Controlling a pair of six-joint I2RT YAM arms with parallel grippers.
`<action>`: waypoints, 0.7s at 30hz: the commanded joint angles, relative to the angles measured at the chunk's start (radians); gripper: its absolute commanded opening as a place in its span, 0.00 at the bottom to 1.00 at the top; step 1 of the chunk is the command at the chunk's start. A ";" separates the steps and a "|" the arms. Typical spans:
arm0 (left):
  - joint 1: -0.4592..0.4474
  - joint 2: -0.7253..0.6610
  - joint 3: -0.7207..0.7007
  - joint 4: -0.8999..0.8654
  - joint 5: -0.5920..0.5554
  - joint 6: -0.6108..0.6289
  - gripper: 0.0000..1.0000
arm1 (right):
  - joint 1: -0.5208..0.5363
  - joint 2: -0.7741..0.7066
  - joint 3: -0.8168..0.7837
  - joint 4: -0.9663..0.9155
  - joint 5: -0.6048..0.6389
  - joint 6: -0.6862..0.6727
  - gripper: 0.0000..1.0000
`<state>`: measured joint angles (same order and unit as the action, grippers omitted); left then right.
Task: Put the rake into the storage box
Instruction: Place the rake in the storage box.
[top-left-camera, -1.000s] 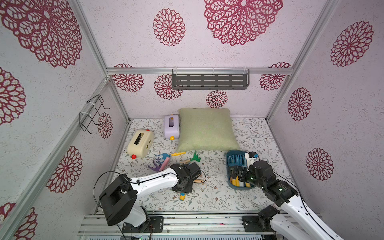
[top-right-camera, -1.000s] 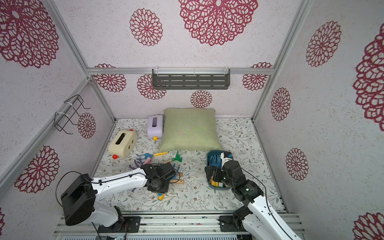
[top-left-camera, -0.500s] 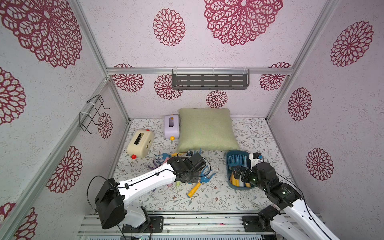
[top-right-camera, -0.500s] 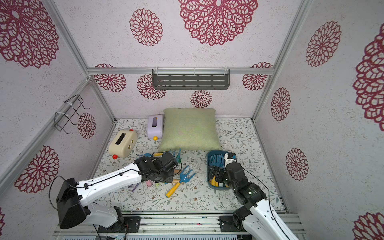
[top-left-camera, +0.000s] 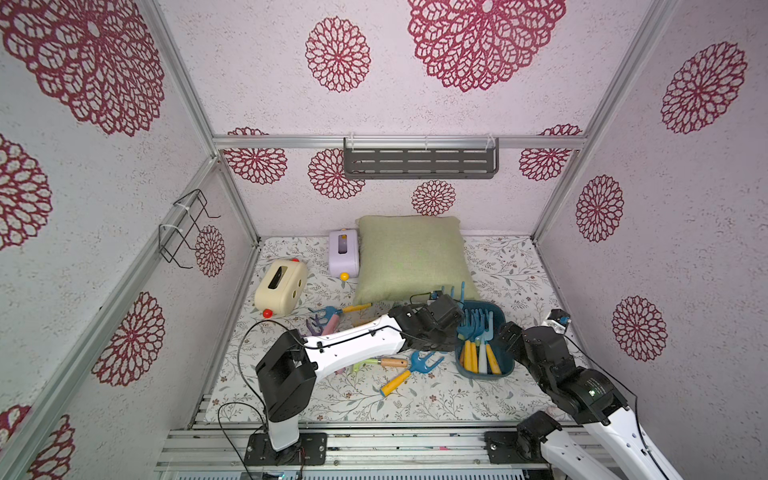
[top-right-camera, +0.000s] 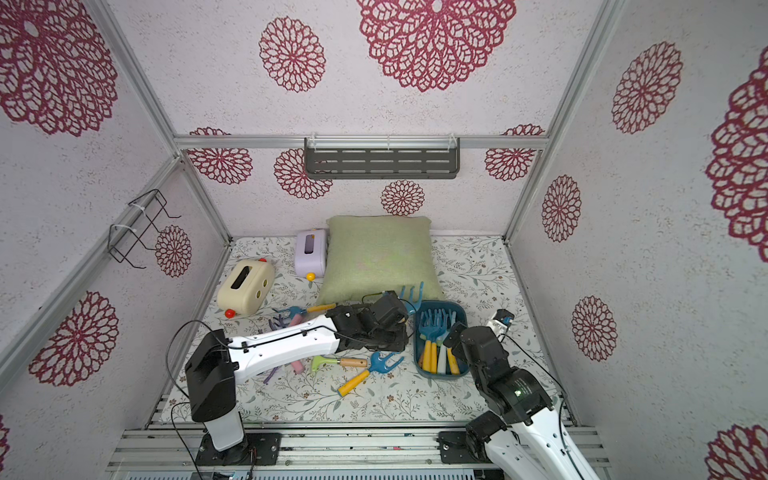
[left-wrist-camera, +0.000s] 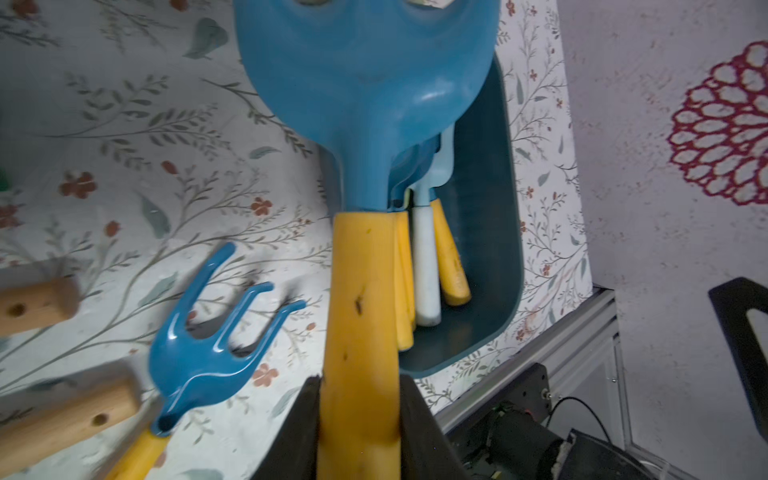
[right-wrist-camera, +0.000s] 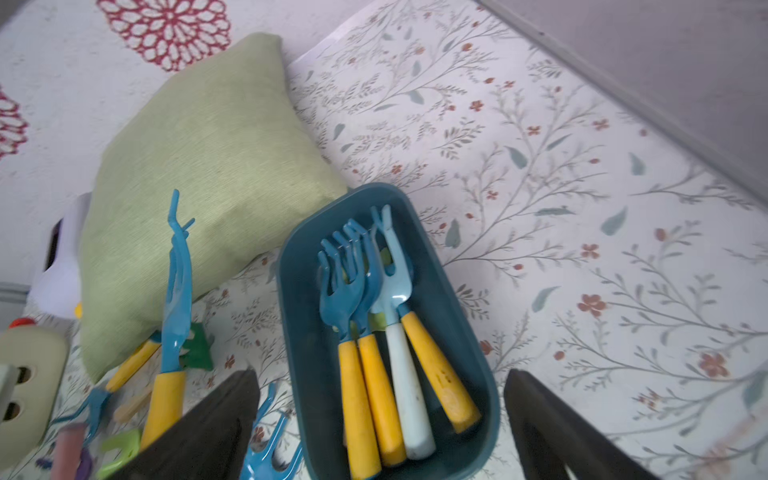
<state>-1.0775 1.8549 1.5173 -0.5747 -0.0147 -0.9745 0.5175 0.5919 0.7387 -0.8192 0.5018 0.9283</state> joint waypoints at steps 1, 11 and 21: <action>-0.014 0.049 0.052 0.144 0.043 -0.056 0.15 | -0.004 0.014 0.035 -0.109 0.127 0.096 0.99; -0.034 0.234 0.196 0.213 0.117 -0.120 0.16 | -0.005 0.012 0.044 -0.149 0.148 0.136 0.99; -0.049 0.313 0.252 0.250 0.174 -0.161 0.41 | -0.005 0.012 0.043 -0.159 0.139 0.143 0.99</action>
<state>-1.1126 2.1715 1.7317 -0.3672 0.1444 -1.1316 0.5171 0.6056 0.7570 -0.9581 0.6071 1.0512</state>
